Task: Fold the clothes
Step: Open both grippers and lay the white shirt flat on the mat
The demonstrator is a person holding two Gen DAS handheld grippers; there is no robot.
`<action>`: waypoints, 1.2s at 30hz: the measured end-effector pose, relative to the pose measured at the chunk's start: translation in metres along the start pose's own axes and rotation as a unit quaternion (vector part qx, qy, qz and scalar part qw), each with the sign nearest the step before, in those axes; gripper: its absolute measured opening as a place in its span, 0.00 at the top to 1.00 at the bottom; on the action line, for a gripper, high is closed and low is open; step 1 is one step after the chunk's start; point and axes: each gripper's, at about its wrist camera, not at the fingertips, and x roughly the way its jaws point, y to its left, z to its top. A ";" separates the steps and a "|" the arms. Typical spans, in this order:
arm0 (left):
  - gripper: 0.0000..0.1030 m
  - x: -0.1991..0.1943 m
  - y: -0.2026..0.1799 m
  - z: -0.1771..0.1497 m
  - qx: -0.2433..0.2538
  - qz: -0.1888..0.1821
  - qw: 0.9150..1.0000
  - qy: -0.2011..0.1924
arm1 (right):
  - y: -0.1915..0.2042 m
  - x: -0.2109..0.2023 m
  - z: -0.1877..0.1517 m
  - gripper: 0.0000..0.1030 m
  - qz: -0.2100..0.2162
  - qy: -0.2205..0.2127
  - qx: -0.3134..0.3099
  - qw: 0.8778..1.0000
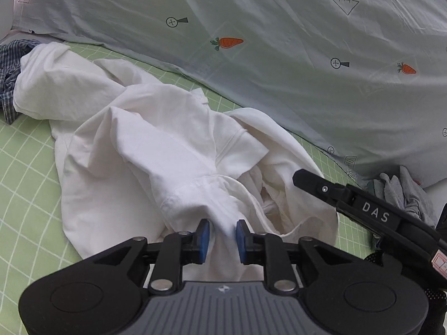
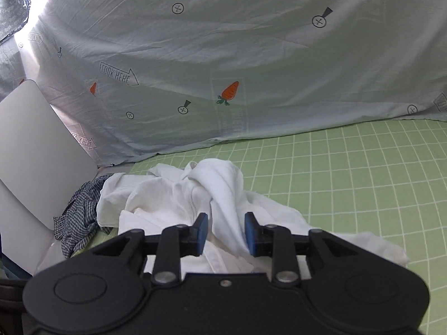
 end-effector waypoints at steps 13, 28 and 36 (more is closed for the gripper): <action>0.35 -0.067 0.058 -0.004 0.040 0.116 0.991 -0.060 | 0.020 -0.003 -0.085 0.27 -0.121 0.024 0.020 0.992; 0.32 -0.044 0.093 0.023 0.038 0.146 0.987 -0.056 | -0.012 0.067 -0.109 0.08 -0.206 0.105 0.054 0.971; 0.32 -0.009 0.071 0.050 0.040 0.167 0.983 -0.060 | -0.034 0.100 -0.083 0.16 -0.254 0.089 -0.049 0.962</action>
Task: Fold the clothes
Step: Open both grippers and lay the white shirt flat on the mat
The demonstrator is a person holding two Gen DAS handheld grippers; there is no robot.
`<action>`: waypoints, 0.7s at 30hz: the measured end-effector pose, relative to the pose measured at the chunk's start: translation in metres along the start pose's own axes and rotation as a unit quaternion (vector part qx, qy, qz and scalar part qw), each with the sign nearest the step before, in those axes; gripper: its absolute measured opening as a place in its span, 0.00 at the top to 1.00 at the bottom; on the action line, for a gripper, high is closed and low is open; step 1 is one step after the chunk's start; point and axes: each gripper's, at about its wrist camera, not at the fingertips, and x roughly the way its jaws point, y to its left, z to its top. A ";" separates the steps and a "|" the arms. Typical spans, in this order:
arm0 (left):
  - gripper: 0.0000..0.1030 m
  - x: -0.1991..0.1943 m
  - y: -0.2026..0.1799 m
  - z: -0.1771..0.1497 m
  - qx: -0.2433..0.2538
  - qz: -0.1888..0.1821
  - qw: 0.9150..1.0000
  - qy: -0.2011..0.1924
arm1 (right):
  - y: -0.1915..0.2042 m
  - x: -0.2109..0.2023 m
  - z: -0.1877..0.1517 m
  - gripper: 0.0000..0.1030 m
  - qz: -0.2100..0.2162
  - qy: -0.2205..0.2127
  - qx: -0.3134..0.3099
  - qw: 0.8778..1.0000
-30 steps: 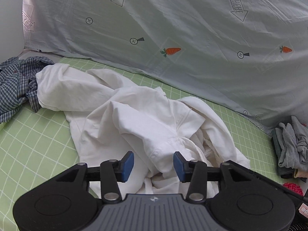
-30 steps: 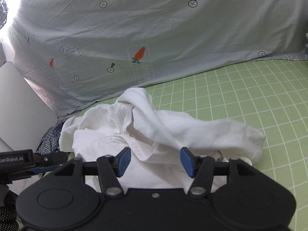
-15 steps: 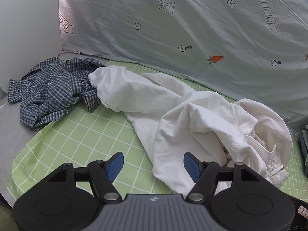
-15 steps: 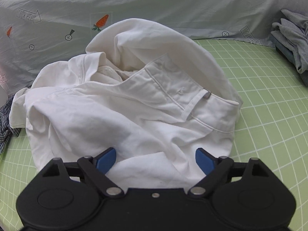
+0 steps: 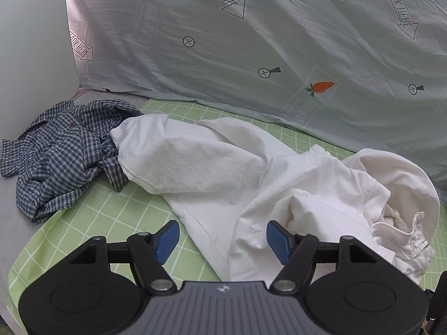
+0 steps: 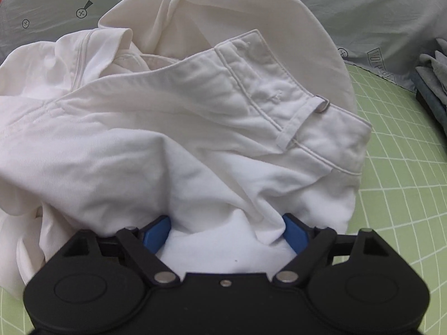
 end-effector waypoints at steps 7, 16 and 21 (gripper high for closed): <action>0.32 0.013 -0.012 -0.003 0.001 0.010 1.000 0.022 | -0.060 0.033 0.056 0.15 -0.083 -0.036 -0.022 0.996; 0.32 0.031 -0.003 -0.009 -0.032 0.021 0.998 0.052 | -0.054 -0.013 0.082 0.24 -0.134 -0.070 0.022 0.988; 0.32 0.044 -0.001 -0.008 -0.027 0.029 0.997 0.064 | -0.023 -0.044 0.092 0.23 -0.100 -0.101 0.071 0.987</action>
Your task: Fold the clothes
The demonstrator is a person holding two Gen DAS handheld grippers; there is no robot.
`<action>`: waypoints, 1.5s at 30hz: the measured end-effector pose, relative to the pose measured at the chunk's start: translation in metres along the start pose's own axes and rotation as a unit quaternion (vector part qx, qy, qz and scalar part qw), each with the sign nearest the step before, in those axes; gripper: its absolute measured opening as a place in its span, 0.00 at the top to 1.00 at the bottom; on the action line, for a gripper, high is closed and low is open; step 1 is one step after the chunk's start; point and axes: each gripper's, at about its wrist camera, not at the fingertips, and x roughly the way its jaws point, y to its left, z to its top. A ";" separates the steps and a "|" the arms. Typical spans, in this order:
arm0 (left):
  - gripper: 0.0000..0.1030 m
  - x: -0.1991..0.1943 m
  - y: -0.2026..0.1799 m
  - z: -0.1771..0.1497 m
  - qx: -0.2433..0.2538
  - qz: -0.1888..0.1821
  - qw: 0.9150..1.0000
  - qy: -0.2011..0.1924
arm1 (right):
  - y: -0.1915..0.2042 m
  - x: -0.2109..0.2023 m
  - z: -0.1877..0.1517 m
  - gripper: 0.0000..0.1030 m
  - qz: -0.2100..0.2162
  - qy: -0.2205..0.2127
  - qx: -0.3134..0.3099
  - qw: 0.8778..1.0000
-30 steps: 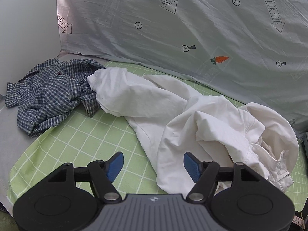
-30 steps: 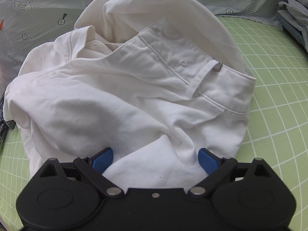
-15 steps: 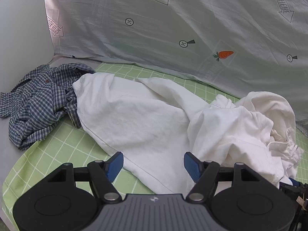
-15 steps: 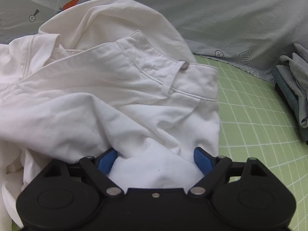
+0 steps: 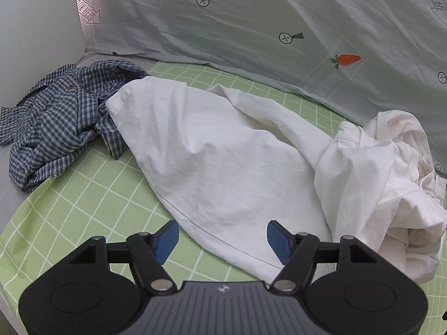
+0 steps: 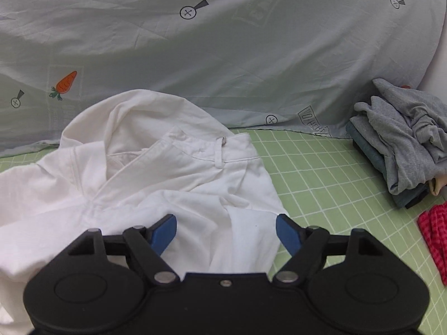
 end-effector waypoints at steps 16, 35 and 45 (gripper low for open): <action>0.32 0.020 0.031 -0.001 -0.042 -0.007 0.999 0.022 | 0.156 0.016 0.004 0.16 0.164 0.044 -0.099 0.980; 0.32 0.005 0.038 -0.008 -0.037 0.030 0.999 0.009 | -0.039 -0.046 -0.013 0.96 0.011 -0.076 -0.055 0.996; 0.32 0.003 0.041 -0.013 -0.051 0.048 0.998 0.008 | -0.159 0.006 -0.054 0.91 -0.066 0.083 0.142 0.984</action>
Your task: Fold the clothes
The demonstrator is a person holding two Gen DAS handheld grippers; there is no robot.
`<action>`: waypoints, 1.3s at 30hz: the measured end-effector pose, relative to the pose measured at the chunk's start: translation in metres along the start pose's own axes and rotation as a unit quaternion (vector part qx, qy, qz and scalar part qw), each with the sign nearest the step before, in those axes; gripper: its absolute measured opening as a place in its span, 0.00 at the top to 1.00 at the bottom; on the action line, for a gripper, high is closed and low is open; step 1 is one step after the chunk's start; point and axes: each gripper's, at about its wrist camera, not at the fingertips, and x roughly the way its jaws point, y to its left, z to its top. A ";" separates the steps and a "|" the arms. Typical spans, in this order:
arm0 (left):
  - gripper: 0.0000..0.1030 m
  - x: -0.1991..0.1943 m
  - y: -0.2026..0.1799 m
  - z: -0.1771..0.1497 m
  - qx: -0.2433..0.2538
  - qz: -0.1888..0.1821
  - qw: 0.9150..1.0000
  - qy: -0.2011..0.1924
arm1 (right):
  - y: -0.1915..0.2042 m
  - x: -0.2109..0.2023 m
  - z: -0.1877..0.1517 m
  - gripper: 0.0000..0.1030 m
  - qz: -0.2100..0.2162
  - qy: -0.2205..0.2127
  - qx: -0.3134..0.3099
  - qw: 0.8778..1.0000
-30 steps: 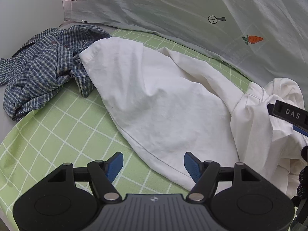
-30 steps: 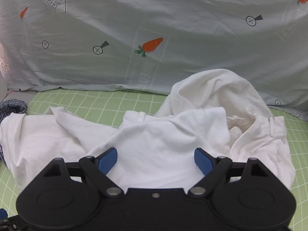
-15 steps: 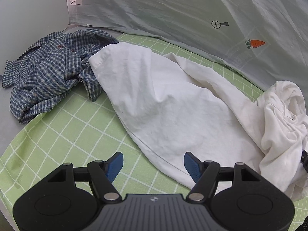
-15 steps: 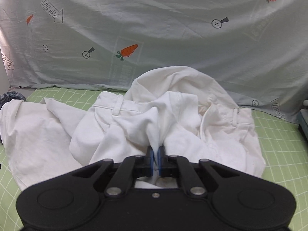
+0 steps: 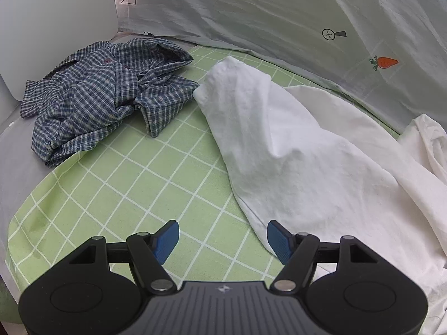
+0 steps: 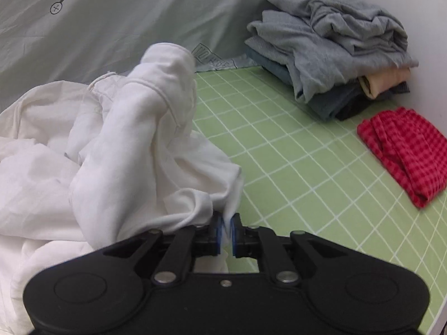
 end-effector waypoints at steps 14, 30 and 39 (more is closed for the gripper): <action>0.22 -0.003 -0.008 0.010 0.007 -0.019 1.000 -0.023 | -0.004 -0.058 0.013 0.05 0.048 -0.159 0.091 0.982; 0.17 -0.004 0.010 0.006 -0.017 -0.011 0.999 -0.034 | -0.099 -0.024 0.022 0.91 -0.101 -0.124 0.145 0.976; 0.18 0.013 0.025 0.017 -0.060 -0.011 0.998 -0.026 | -0.109 0.017 -0.029 0.89 -0.170 -0.031 0.086 0.981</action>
